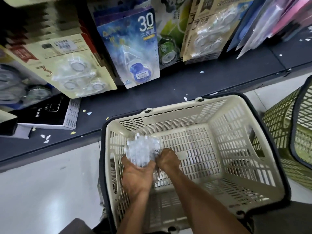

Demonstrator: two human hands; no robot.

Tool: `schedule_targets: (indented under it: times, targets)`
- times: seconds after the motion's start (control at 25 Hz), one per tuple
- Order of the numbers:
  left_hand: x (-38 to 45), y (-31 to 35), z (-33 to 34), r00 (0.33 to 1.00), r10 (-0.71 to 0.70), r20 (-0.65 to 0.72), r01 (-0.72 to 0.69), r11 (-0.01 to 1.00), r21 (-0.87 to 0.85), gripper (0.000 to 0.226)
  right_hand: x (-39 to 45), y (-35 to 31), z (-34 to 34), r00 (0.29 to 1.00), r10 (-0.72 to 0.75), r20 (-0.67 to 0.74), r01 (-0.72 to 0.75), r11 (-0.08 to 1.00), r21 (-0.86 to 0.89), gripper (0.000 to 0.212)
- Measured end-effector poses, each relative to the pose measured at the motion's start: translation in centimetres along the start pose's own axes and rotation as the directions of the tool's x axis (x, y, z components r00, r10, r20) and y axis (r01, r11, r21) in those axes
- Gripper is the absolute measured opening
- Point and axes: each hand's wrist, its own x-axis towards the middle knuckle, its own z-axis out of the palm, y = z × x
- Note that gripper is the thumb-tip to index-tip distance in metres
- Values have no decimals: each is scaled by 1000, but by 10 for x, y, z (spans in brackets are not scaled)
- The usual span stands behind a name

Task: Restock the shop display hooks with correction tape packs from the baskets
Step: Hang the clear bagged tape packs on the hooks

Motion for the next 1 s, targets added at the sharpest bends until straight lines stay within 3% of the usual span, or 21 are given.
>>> schedule_targets:
  times: [0.12, 0.2, 0.24, 0.32, 0.4, 0.48, 0.6, 0.68, 0.8, 0.88, 1.0]
  targets:
    - [3, -3, 1, 1000, -21, 10, 22, 998, -64, 58, 5, 3, -7, 995, 7, 104, -29, 977, 210, 20]
    - [11, -9, 3, 1000, 4, -16, -6, 993, -114, 72, -5, 6, -23, 985, -25, 169, -47, 912, 408, 4]
    - [13, -12, 5, 1000, -3, -17, 0, 987, -159, 76, -12, 9, -33, 988, -37, 152, -45, 864, 501, 12]
    - [17, -16, 12, 999, -38, 9, 39, 959, -281, 75, -29, 17, -59, 998, -55, -24, 58, 784, 618, 30]
    - [12, -13, 19, 991, -59, 117, 104, 899, -426, 67, -49, 17, -91, 984, -110, -137, 173, 746, 643, 37]
    - [2, -5, 24, 968, -19, 252, 147, 853, -501, 52, -68, 11, -123, 957, -265, -115, 274, 707, 652, 32]
    - [-16, 14, 23, 939, 123, 322, 91, 812, -577, 49, -96, 6, -174, 905, -409, -113, 367, 619, 695, 16]
    - [-34, 36, 16, 912, 215, 349, 36, 805, -592, 51, -110, 7, -204, 877, -430, -216, 456, 598, 659, 37]
    - [-60, 81, 7, 883, 332, 332, -52, 772, -633, 60, -134, 10, -247, 853, -302, -425, 511, 649, 564, 54]
    - [-84, 119, -2, 871, 392, 296, -112, 745, -657, 63, -152, 7, -283, 883, -212, -419, 420, 755, 504, 59]
    - [-126, 181, -16, 839, 489, 239, -212, 699, -684, 68, -183, 3, -347, 880, -144, -453, 390, 763, 515, 63]
